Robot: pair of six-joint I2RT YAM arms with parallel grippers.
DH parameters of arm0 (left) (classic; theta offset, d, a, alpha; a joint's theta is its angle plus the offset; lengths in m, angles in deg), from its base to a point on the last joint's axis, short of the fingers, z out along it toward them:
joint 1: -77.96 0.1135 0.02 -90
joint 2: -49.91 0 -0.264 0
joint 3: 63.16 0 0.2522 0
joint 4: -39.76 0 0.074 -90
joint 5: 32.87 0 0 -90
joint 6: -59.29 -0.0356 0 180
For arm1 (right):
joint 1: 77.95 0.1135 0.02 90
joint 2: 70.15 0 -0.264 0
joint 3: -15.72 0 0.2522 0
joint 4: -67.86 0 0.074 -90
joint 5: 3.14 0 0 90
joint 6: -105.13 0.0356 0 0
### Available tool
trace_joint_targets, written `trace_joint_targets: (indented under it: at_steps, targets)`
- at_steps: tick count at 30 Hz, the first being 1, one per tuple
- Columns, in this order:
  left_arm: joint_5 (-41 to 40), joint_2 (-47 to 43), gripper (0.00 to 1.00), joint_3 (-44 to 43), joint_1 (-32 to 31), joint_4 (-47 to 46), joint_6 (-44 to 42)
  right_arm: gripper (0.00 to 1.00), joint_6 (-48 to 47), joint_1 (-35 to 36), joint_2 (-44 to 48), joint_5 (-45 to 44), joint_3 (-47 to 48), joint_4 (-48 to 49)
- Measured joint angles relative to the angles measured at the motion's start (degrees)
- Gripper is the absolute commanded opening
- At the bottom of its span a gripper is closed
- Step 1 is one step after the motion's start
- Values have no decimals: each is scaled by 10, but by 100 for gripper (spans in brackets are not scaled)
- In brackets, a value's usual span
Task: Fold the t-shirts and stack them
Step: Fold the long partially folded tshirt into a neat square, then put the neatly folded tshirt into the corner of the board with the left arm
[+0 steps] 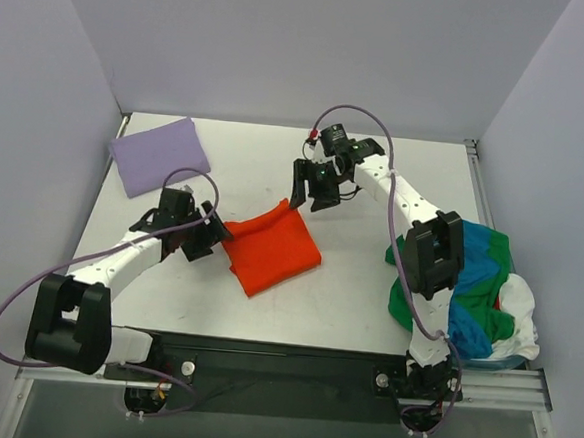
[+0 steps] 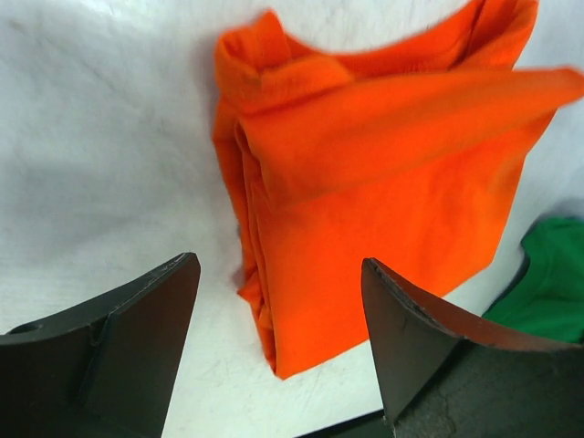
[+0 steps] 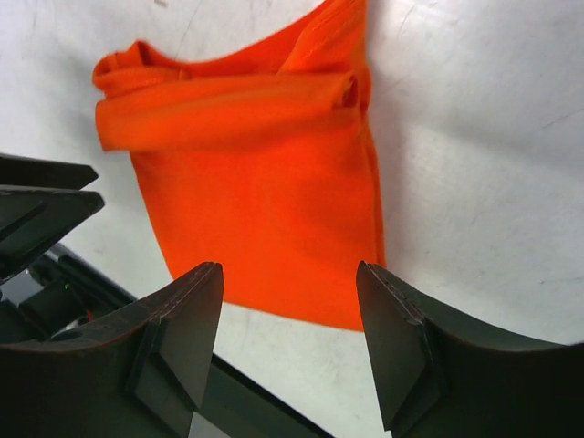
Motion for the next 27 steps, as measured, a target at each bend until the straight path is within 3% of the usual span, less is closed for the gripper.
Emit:
trace_joint_targets:
  at_steps: [12,20,27]
  targets:
    - [43,-52,82,158,-51,-129,55,55,9,40,53,55,-145,44]
    - [58,-14,82,167,-70,-214,85,55,10,42,35,64,-161,60]
    - [32,-10,82,165,-86,-221,97,55,12,42,14,63,-182,63]
